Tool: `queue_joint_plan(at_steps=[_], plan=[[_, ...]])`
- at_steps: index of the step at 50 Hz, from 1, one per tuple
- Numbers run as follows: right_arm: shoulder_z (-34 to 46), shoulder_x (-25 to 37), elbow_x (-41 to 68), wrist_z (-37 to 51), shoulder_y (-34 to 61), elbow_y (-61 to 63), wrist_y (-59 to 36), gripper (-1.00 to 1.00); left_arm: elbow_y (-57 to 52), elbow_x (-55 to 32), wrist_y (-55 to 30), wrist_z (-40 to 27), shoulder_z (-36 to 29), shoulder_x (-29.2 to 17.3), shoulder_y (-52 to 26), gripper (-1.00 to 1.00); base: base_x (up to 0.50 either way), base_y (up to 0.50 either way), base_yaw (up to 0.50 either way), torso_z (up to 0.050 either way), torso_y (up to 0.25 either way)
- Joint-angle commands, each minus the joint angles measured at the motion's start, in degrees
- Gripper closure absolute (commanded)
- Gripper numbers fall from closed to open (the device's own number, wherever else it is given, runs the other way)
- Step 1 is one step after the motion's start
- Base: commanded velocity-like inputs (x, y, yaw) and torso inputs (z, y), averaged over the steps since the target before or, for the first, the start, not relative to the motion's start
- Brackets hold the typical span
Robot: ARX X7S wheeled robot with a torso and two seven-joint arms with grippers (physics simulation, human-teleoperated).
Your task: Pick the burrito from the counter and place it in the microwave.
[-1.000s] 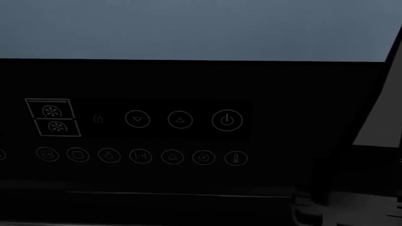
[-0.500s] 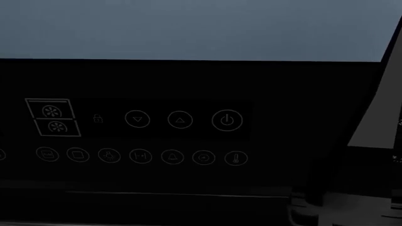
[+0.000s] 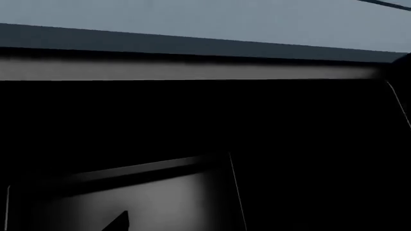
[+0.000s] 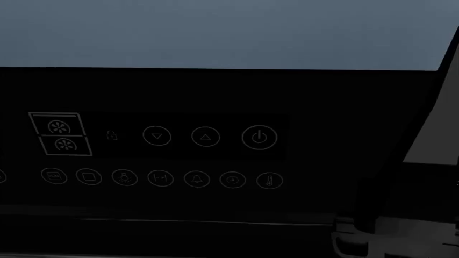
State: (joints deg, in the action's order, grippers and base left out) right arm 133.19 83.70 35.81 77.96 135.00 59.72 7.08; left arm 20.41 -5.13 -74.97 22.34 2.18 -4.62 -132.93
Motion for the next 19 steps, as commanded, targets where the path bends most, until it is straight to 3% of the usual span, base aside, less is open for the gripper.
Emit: queue_joint_plan(at_steps=[1,8,19], plan=[[-2.32,-0.80,-0.44,-1.70,-0.05,0.28,0.05,-1.00,-8.58,-6.28,-7.40,-1.58,3.04,0.92,-2.06,-1.00,0.00,0.00,0.00,0.000,0.000],[-2.64,-0.21,-0.48,-2.21,-0.05,0.28,0.33,-1.00,-10.59,-20.65,-7.39,-11.16,1.27,-1.48,-2.06,-1.00,0.00,0.00,0.00,0.000,0.000],[-2.56,-0.95,-0.49,-1.46,-0.05,0.28,0.44,-1.00,-14.65,-35.53,-7.12,-20.30,0.61,-3.47,-2.07,-1.00,0.00,0.00,0.00,0.000,0.000]])
